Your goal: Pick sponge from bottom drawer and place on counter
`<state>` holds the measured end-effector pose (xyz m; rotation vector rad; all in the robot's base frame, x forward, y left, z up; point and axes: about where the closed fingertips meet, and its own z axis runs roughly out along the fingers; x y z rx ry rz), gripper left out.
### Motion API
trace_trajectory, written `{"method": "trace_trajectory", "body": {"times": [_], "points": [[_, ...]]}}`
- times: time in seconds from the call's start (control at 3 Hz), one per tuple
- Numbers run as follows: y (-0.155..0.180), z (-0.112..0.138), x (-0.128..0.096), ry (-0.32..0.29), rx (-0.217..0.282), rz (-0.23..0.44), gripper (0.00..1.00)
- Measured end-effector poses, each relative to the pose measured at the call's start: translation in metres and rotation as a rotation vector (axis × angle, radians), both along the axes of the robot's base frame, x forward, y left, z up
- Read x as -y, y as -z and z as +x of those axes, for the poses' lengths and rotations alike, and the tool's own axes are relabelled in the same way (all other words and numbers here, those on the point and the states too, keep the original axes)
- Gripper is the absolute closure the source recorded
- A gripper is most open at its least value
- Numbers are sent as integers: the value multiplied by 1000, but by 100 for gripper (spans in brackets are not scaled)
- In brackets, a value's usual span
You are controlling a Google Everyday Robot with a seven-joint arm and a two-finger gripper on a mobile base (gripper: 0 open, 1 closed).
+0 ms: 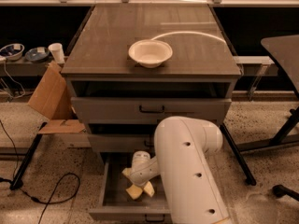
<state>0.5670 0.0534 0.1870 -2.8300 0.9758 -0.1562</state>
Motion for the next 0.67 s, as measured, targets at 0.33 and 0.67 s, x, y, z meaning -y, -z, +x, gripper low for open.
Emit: {"method": "trace_trajectory", "body": {"times": [0.33,0.67], "points": [[33,-5,-9,-29,-50,17,0],[56,-10,-18,-55,-88,29,0]]}}
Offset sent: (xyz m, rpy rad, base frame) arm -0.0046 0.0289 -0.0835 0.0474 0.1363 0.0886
